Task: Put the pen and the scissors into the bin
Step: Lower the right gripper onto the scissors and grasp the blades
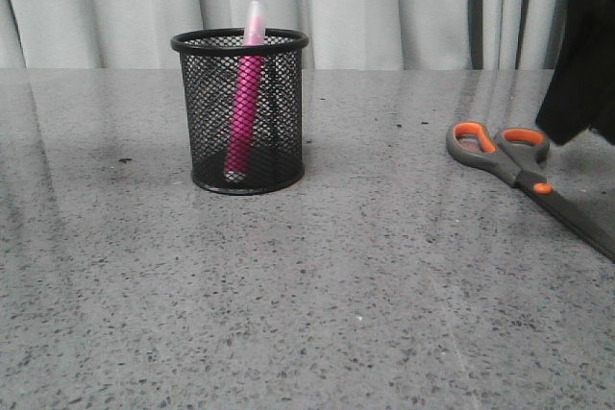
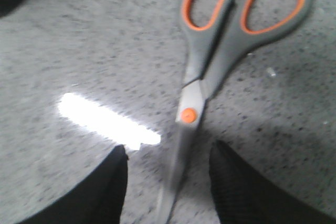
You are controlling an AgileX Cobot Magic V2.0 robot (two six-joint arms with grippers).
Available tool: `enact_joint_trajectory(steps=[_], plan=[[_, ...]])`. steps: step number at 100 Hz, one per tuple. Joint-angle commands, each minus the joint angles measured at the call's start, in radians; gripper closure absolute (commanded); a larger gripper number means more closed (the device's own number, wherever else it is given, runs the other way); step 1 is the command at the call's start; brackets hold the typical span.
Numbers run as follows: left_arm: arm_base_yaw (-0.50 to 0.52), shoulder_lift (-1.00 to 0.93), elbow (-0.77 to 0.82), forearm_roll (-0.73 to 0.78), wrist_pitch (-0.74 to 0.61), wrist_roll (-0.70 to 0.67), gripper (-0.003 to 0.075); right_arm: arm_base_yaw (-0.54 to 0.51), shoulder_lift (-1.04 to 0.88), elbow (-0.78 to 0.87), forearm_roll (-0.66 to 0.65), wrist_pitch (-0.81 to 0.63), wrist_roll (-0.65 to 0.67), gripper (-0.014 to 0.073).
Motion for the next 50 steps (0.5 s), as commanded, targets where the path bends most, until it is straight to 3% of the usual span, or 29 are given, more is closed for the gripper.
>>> enact_joint_trajectory(steps=[1, 50], plan=[[0.005, -0.024, -0.027, -0.006, -0.061, -0.002, 0.0426, 0.022, 0.024, -0.05, -0.055, -0.05, 0.064, 0.0271], [0.005, -0.024, -0.027, -0.005, -0.069, -0.002, 0.0425, 0.036, 0.22, -0.16, -0.098, -0.067, 0.151, 0.0271]])
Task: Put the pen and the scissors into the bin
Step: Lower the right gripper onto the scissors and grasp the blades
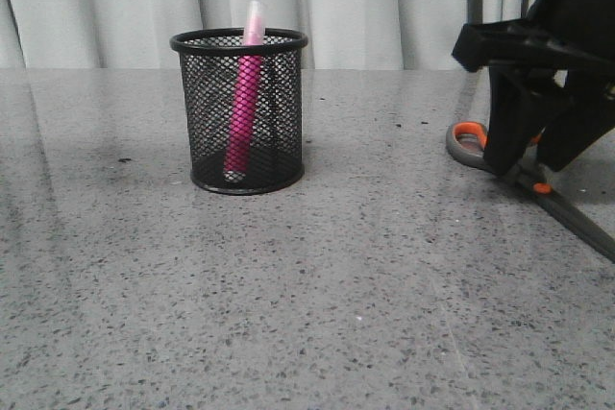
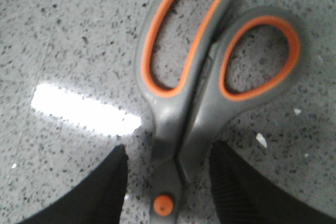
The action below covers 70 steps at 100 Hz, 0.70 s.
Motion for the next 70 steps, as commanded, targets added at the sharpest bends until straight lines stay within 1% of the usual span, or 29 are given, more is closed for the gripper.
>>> enact_joint_trajectory(steps=[1, 11, 39, 57, 70], plan=[[0.005, -0.022, -0.027, -0.006, -0.076, -0.002, 0.0426, 0.001, -0.01, -0.036, -0.009, -0.028, 0.015, 0.0271], [0.005, -0.022, -0.027, -0.004, -0.078, -0.002, 0.0425, 0.001, 0.014, -0.043, -0.03, -0.03, 0.038, 0.0271], [0.005, -0.022, -0.027, -0.004, -0.096, -0.002, 0.0425, 0.009, 0.031, -0.052, -0.049, -0.037, 0.04, 0.0271], [0.005, -0.022, -0.027, -0.002, -0.102, -0.002, 0.0425, 0.044, 0.042, -0.052, -0.128, -0.03, 0.04, 0.0271], [0.005, -0.022, -0.027, -0.002, -0.102, -0.002, 0.0426, 0.058, 0.044, -0.052, -0.135, -0.037, 0.04, 0.0281]])
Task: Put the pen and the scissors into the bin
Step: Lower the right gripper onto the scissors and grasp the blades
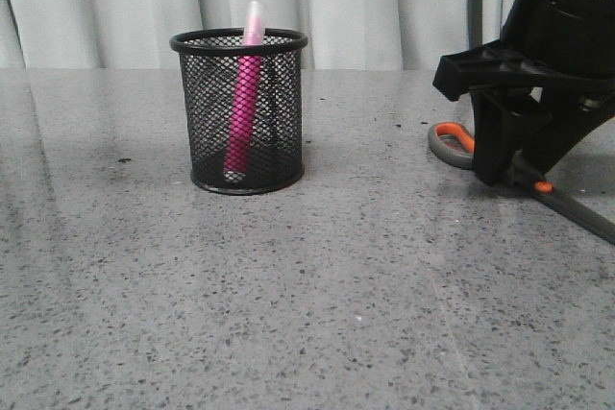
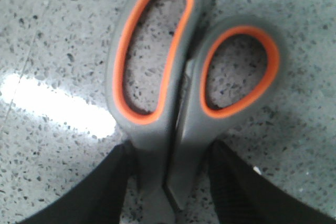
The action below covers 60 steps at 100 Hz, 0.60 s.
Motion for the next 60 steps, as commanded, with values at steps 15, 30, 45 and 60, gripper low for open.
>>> enact_joint_trajectory(steps=[15, 30, 45, 60], plan=[[0.005, -0.022, -0.027, -0.006, -0.079, -0.002, 0.0426, 0.005, -0.014, -0.017, -0.015, -0.023, 0.004, 0.041], [0.005, -0.022, -0.027, -0.006, -0.079, -0.002, 0.0425, 0.005, -0.014, -0.017, -0.018, -0.021, 0.004, 0.0613], [0.005, -0.022, -0.027, -0.006, -0.079, -0.002, 0.0426, 0.005, -0.016, -0.017, -0.02, -0.035, 0.004, 0.0657], [0.005, -0.022, -0.027, -0.006, -0.079, -0.002, 0.0426, 0.005, -0.042, -0.017, -0.02, -0.049, 0.004, 0.0657]])
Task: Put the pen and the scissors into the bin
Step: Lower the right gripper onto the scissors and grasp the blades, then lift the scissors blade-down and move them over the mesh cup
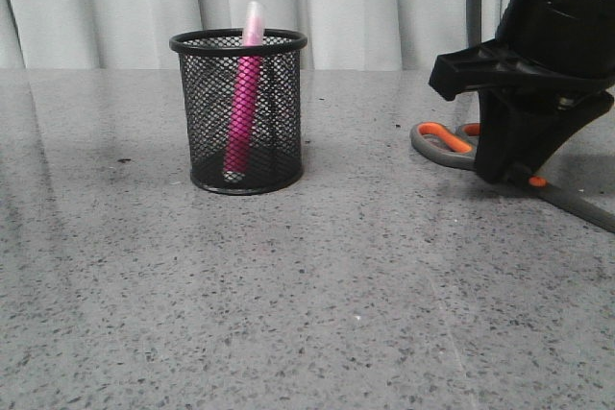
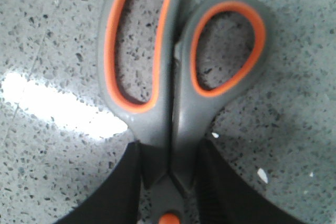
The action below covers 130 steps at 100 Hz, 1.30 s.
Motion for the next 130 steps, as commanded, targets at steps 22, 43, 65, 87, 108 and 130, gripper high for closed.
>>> enact_joint_trajectory(steps=[22, 43, 65, 87, 108, 130], plan=[[0.005, -0.022, -0.027, -0.006, -0.079, -0.002, 0.0426, 0.001, -0.157, 0.043, -0.014, -0.098, 0.004, 0.0657], [0.005, -0.022, -0.027, -0.006, -0.081, -0.002, 0.0426, 0.001, -0.301, 0.113, 0.039, -0.25, 0.004, 0.0659], [0.005, -0.022, -0.027, -0.006, -0.081, -0.002, 0.0426, 0.035, -0.453, 0.152, 0.117, -0.548, 0.004, 0.0659], [0.005, -0.022, -0.027, -0.006, -0.082, -0.002, 0.0426, 0.195, -0.46, 0.172, 0.117, -0.859, 0.004, 0.066], [0.005, -0.022, -0.027, -0.006, -0.082, -0.002, 0.0426, 0.298, -0.362, 0.172, 0.117, -1.185, 0.004, 0.066], [0.005, -0.022, -0.027, -0.006, -0.082, -0.002, 0.0426, 0.349, -0.208, 0.172, 0.117, -1.504, 0.004, 0.066]])
